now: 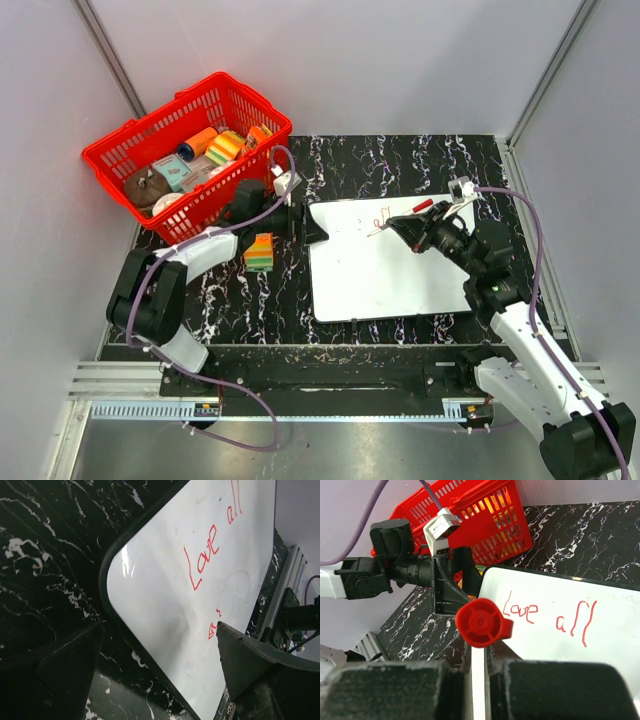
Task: Write a sentence on the whiteboard
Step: Pick up the whiteboard from the center of the board, then adjust the whiteboard at the center of the board.
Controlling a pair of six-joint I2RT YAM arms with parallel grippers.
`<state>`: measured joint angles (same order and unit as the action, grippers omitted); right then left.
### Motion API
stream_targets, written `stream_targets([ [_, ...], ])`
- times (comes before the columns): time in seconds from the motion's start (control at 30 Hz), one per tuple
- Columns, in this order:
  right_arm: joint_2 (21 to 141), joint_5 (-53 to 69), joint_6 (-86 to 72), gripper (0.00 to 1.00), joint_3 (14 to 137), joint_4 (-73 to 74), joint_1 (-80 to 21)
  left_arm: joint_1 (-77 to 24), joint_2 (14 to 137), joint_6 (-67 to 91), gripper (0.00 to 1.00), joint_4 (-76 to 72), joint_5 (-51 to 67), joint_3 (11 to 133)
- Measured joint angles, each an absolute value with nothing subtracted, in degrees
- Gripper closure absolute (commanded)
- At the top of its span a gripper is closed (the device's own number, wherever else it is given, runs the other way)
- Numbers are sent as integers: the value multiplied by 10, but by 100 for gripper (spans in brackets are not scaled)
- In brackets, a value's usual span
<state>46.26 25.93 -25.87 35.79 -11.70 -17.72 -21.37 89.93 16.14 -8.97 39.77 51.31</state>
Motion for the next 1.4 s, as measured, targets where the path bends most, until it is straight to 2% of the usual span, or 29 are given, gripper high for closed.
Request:
stream_targets([
  [0.17, 460, 254, -253, 100, 361, -111, -177, -212, 952, 170, 6, -135, 469, 533],
  [0.3, 459, 250, -252, 100, 361, -110, -177, -212, 989, 180, 18, -165, 528, 537],
  [0.33, 459, 250, -252, 100, 361, -110, -177, -212, 999, 186, 31, -176, 543, 540],
  [0.4, 459, 249, -252, 100, 361, -110, -177, -212, 1018, 201, 46, -200, 570, 546],
  [0.43, 459, 249, -251, 100, 361, -110, -177, -213, 1027, 206, 62, -215, 586, 550],
  [0.5, 459, 249, -250, 100, 361, -110, -177, -212, 1043, 217, 79, -232, 605, 559],
  [0.53, 459, 249, -250, 100, 361, -110, -177, -211, 1049, 235, 96, -235, 625, 564],
  [0.57, 459, 249, -249, 100, 361, -110, -177, -210, 1052, 252, 100, -230, 653, 571],
  [0.67, 459, 249, -246, 100, 361, -110, -177, -209, 1052, 269, 100, -207, 709, 595],
  [1.03, 478, 245, -237, 100, 361, -117, -177, -185, 1046, 220, 100, -126, 704, 610],
  [1.4, 509, 221, -224, 100, 360, -156, -176, -140, 1009, 223, 100, -123, 659, 595],
])
